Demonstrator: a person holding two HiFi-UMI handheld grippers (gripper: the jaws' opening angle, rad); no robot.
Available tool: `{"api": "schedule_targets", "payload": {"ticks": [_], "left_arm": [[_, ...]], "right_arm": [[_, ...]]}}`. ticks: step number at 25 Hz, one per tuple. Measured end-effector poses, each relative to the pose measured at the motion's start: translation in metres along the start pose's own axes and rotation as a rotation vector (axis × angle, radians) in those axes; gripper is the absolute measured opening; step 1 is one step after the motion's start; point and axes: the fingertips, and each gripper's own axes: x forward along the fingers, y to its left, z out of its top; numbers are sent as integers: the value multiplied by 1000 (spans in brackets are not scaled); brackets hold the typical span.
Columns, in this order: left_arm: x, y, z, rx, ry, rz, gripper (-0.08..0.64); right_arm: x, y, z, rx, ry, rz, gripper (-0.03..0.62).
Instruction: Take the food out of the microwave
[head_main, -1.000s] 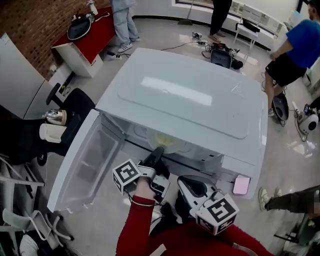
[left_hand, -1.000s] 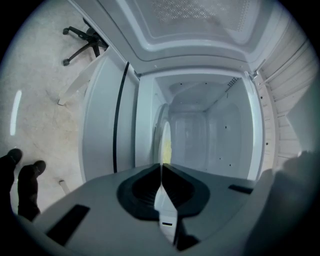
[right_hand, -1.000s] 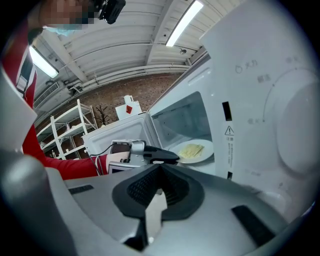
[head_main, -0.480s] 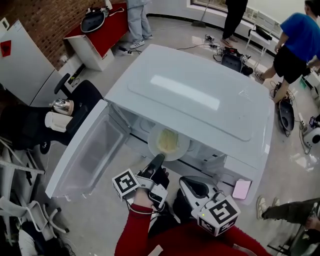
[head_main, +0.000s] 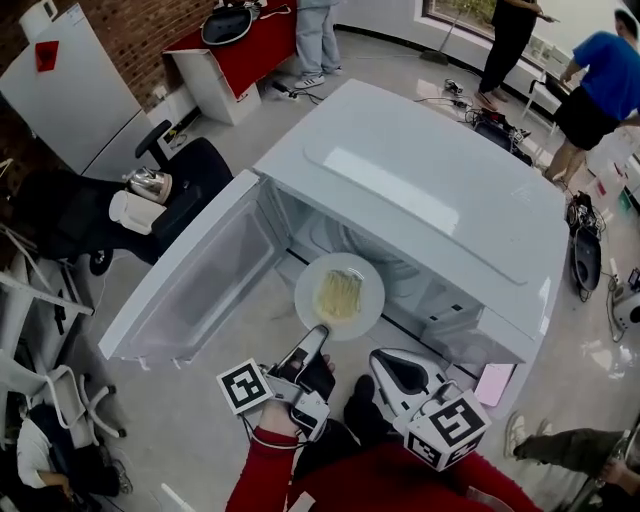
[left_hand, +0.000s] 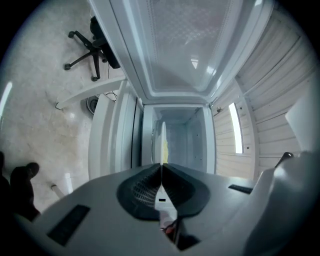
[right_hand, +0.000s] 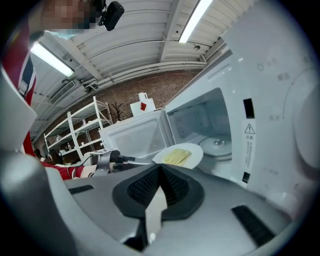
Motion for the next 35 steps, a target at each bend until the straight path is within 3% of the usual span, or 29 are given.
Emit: {"api": "schedule_targets", "payload": {"ticks": [20, 35], "left_arm": [[-162, 5, 6, -32, -136, -9, 17], [-267, 9, -2, -19, -246, -7, 17]], "right_arm": [[15, 97, -30, -63, 10, 72, 11], [16, 181, -55, -134, 17, 197, 11]]}}
